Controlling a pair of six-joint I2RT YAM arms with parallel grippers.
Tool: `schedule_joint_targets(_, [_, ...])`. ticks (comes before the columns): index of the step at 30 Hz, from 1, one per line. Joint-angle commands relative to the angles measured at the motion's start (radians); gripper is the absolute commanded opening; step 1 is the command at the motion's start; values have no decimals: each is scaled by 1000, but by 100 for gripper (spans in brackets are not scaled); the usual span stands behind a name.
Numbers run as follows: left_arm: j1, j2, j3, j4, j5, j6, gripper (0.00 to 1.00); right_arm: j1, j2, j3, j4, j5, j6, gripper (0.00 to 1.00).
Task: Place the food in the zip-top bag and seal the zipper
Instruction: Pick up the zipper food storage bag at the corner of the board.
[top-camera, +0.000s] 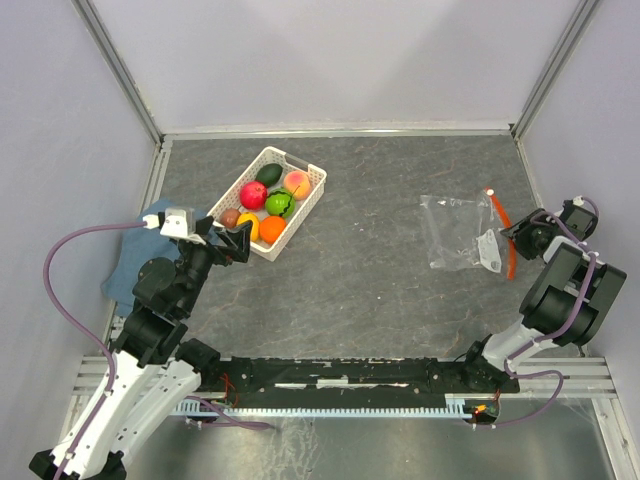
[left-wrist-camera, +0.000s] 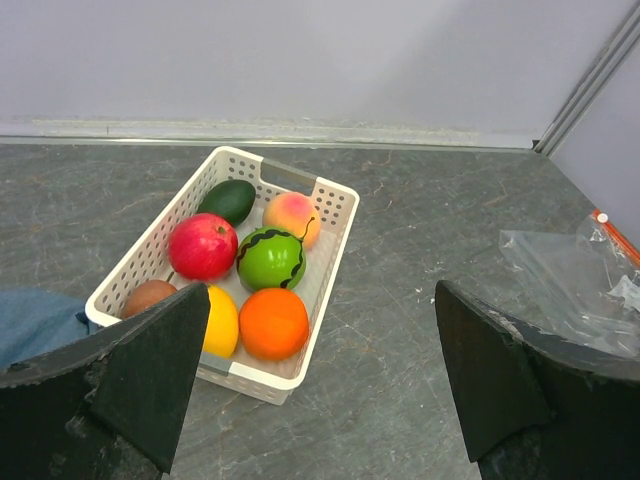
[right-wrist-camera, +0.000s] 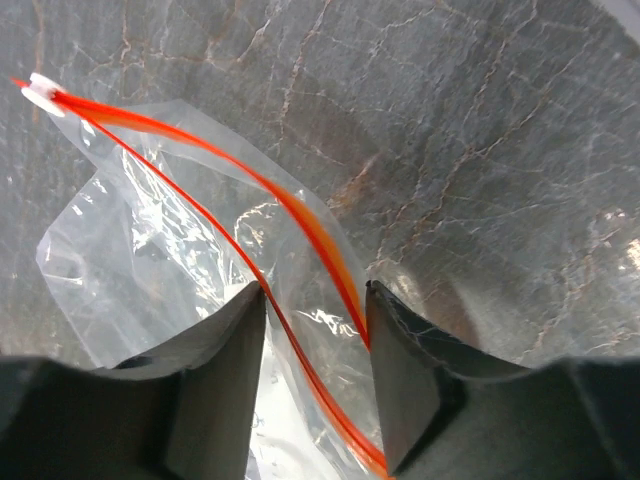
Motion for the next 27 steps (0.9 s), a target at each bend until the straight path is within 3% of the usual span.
schedule_joint_targets(1, [-4,0,0,50,6,57,100,0,-37,9,62,-54,-2,43])
schedule_joint_targets(7, [-4,-2,0,53,25,55,99,36,-66,0,62,-77,-4,3])
schedule_joint_targets(12, [-4,2,0,56,44,52,100,86,-92,-2,44,-87,-20,2])
schedule_joint_targets(19, [-3,35,23,45,83,19,100,192,-246,23,-73,-20,-68,2])
schedule_joint_targets(27, [-4,194,158,-16,196,-115,100,321,-416,52,-169,72,-125,2])
